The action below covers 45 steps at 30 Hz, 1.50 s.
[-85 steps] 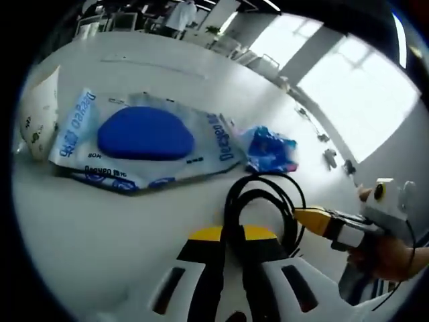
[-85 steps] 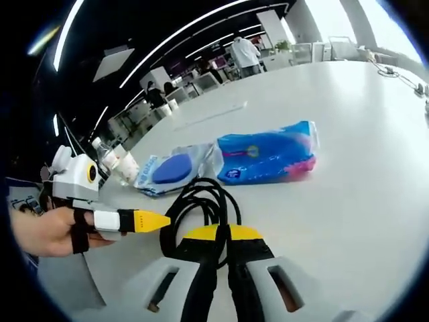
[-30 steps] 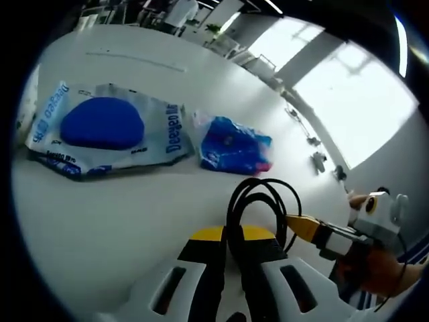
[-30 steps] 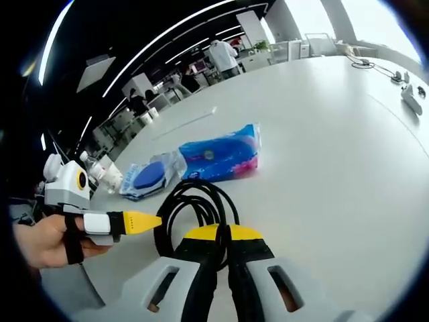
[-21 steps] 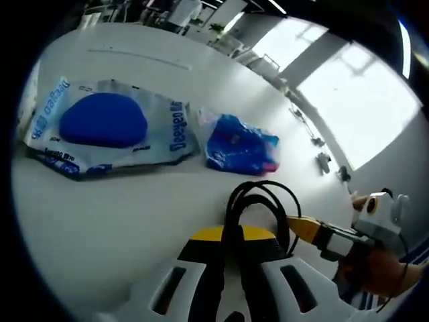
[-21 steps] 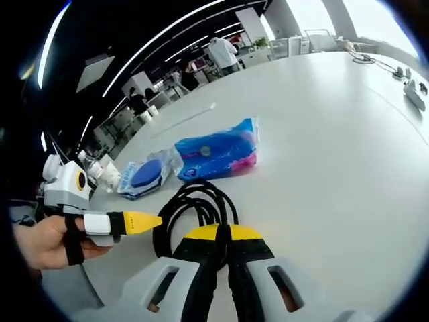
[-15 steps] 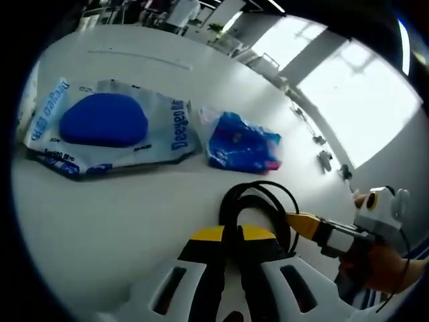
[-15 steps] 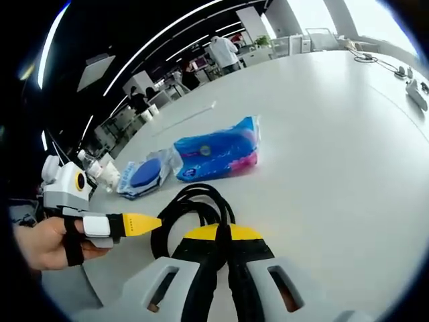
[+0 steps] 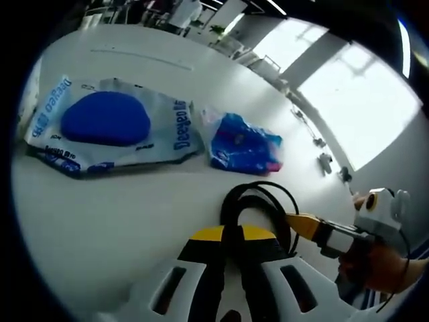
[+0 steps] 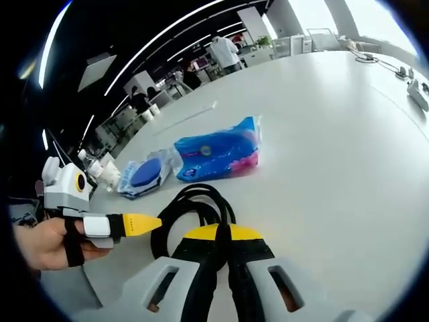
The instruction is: Arrange the tabletop items into an orderly group along one side of the table until the central work area is clear of visible clutter.
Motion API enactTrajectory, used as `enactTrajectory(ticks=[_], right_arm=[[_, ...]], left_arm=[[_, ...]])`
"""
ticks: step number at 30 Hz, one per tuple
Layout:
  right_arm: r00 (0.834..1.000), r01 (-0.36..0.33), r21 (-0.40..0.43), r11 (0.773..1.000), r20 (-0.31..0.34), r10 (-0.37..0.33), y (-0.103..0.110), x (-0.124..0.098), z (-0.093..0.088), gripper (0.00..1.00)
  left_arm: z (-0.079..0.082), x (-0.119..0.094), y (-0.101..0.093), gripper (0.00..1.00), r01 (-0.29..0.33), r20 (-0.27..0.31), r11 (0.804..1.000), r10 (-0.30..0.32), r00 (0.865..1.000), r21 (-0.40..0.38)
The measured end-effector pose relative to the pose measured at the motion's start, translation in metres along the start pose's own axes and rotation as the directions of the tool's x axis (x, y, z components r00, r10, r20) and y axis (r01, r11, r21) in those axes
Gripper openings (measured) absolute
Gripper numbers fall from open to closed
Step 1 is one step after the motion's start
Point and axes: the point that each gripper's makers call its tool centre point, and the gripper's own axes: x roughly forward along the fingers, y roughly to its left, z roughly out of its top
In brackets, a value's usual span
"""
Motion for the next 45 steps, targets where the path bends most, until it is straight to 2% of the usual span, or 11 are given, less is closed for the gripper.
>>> enactTrajectory(ticks=[2, 4, 5, 7, 10, 11, 13, 17, 31, 41, 45], right_arm=[[1.000, 0.001, -0.022, 1.000, 0.002, -0.001, 0.001, 0.000, 0.001, 0.01], [0.999, 0.005, -0.052, 0.999, 0.046, -0.003, 0.002, -0.002, 0.009, 0.08], [0.991, 0.005, -0.070, 0.998, 0.136, 0.005, 0.005, -0.006, 0.026, 0.13], [0.983, 0.012, -0.096, 0.995, 0.184, 0.006, 0.008, -0.012, 0.036, 0.31], [0.971, 0.039, -0.156, 0.987, 0.237, -0.001, 0.009, -0.015, 0.048, 0.63], [0.971, 0.036, -0.149, 0.988, 0.237, 0.001, 0.010, -0.016, 0.048, 0.69], [0.967, 0.040, -0.138, 0.990, 0.254, -0.004, 0.009, -0.018, 0.053, 0.75], [0.968, 0.045, -0.144, 0.989, 0.249, -0.008, 0.011, -0.018, 0.052, 0.76], [0.973, 0.042, -0.140, 0.989, 0.229, -0.009, 0.028, -0.025, 0.043, 0.74], [0.972, 0.049, -0.157, 0.986, 0.233, -0.011, 0.044, -0.036, 0.039, 0.73], [0.972, 0.058, -0.159, 0.986, 0.233, -0.020, 0.048, -0.043, 0.038, 0.73]], left_arm=[[0.000, 0.000, 0.001, 0.03, -0.003, 0.001, 1.000, 0.003, 1.000, 0.005], [0.004, -0.002, 0.002, 0.09, -0.012, 0.024, 1.000, 0.013, 1.000, -0.010], [0.011, -0.004, 0.004, 0.20, -0.020, 0.067, 1.000, 0.020, 0.998, -0.003], [0.023, -0.011, 0.004, 0.36, -0.026, 0.125, 1.000, 0.024, 0.992, 0.014], [0.035, -0.018, 0.002, 0.68, -0.019, 0.178, 0.997, 0.006, 0.984, 0.074], [0.040, -0.021, 0.002, 0.81, -0.025, 0.196, 0.995, 0.006, 0.981, 0.094], [0.052, -0.030, 0.003, 0.95, -0.055, 0.260, 0.986, 0.013, 0.965, 0.156], [0.052, -0.041, 0.003, 0.97, -0.063, 0.259, 0.974, 0.004, 0.966, 0.219], [0.050, -0.071, 0.009, 0.97, -0.093, 0.267, 0.967, 0.027, 0.963, 0.238], [0.048, -0.109, 0.030, 0.94, -0.122, 0.274, 0.962, 0.053, 0.960, 0.245], [0.047, -0.124, 0.037, 0.92, -0.132, 0.275, 0.953, 0.054, 0.960, 0.274]])
